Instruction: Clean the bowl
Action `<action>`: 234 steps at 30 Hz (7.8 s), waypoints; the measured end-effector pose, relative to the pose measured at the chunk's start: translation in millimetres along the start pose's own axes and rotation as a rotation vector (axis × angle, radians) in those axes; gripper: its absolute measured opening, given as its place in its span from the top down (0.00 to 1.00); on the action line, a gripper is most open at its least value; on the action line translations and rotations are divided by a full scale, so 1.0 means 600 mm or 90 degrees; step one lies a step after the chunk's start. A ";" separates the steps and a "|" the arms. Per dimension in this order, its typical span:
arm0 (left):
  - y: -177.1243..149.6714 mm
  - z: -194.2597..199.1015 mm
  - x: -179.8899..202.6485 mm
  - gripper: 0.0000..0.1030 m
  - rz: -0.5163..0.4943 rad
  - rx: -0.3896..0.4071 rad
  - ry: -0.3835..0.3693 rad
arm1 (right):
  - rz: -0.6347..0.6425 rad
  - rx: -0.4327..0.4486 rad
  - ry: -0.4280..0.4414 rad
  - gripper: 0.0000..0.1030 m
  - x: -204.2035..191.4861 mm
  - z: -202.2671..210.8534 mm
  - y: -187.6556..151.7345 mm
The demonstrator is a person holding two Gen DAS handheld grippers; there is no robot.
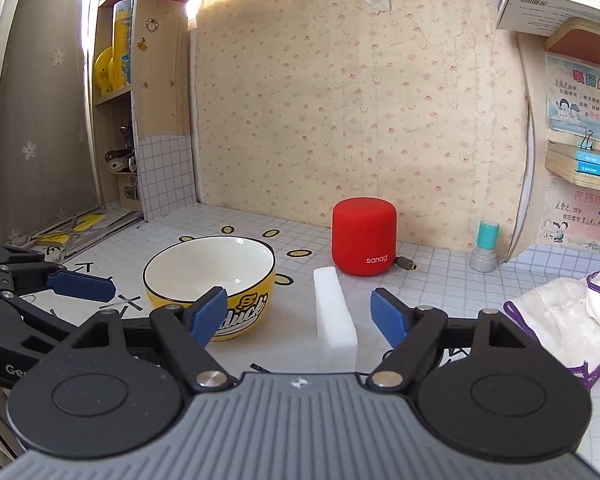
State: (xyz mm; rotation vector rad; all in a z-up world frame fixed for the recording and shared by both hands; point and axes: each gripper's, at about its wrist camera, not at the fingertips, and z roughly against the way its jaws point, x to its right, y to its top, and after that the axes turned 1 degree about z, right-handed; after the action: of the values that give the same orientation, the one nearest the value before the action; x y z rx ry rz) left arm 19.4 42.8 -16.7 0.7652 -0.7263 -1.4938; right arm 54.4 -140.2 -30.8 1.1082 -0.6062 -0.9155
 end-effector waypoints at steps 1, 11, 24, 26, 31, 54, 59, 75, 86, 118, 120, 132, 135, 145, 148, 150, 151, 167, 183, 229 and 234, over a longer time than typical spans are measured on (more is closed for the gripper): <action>0.000 0.000 -0.001 0.18 0.001 -0.002 0.006 | 0.000 0.005 -0.010 0.14 -0.002 0.003 -0.001; 0.003 0.018 -0.012 0.18 0.029 -0.010 0.047 | -0.006 0.001 -0.042 0.13 -0.006 0.014 0.003; -0.001 0.022 -0.009 0.17 0.048 -0.029 0.104 | -0.038 -0.025 -0.088 0.13 -0.021 0.017 0.015; 0.001 0.022 -0.009 0.17 0.055 -0.030 0.101 | -0.057 -0.039 -0.108 0.13 -0.021 0.014 0.021; 0.003 0.025 -0.011 0.17 0.070 -0.030 0.096 | -0.074 -0.040 -0.141 0.13 -0.028 0.017 0.032; -0.005 0.029 -0.008 0.17 0.047 -0.044 0.111 | -0.065 -0.092 -0.152 0.13 -0.042 0.038 0.011; -0.006 0.034 -0.009 0.17 0.042 -0.038 0.107 | -0.068 -0.093 -0.163 0.13 -0.036 0.041 0.008; -0.018 0.044 0.041 0.17 -0.076 -0.041 0.065 | -0.051 -0.043 -0.069 0.13 -0.036 0.057 0.030; -0.014 0.048 0.059 0.17 -0.084 -0.045 0.035 | -0.044 -0.051 -0.080 0.13 -0.029 0.056 0.028; -0.008 0.049 0.062 0.17 -0.139 -0.007 -0.065 | -0.004 -0.056 -0.070 0.13 0.001 0.034 0.038; -0.006 0.047 0.050 0.17 -0.136 -0.001 -0.074 | 0.000 -0.056 -0.066 0.13 -0.001 0.030 0.040; -0.007 0.034 0.009 0.17 -0.135 0.006 -0.083 | 0.029 -0.074 -0.060 0.13 -0.010 0.002 0.043; -0.009 0.036 0.006 0.17 -0.139 0.011 -0.091 | 0.036 -0.082 -0.062 0.13 -0.009 -0.004 0.043; -0.015 0.040 0.004 0.17 -0.145 0.005 -0.088 | 0.051 -0.083 -0.064 0.13 -0.018 -0.011 0.049; -0.017 0.044 0.011 0.17 -0.145 0.008 -0.099 | 0.048 -0.086 -0.066 0.13 -0.018 -0.013 0.049; -0.020 0.046 0.016 0.17 -0.150 0.009 -0.110 | 0.051 -0.090 -0.066 0.13 -0.018 -0.015 0.048; -0.020 0.046 0.016 0.17 -0.153 0.008 -0.108 | 0.053 -0.090 -0.067 0.13 -0.019 -0.014 0.048; -0.013 0.030 0.009 0.17 -0.159 0.009 -0.092 | 0.050 -0.084 -0.062 0.13 -0.020 -0.012 0.053; -0.005 0.013 -0.004 0.17 -0.166 -0.002 -0.105 | 0.036 -0.094 -0.044 0.13 -0.018 -0.031 0.059; 0.003 -0.019 -0.015 0.17 -0.201 -0.033 -0.103 | 0.039 -0.098 0.031 0.13 -0.026 -0.067 0.070; 0.002 -0.015 -0.011 0.17 -0.201 -0.033 -0.102 | 0.025 -0.100 0.028 0.13 -0.018 -0.063 0.064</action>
State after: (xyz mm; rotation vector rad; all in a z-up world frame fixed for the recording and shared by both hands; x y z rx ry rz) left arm 27.5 49.2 -20.7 0.7510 -0.7060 -1.8693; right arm 91.1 -106.6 -8.1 0.9699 -0.5089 -0.8876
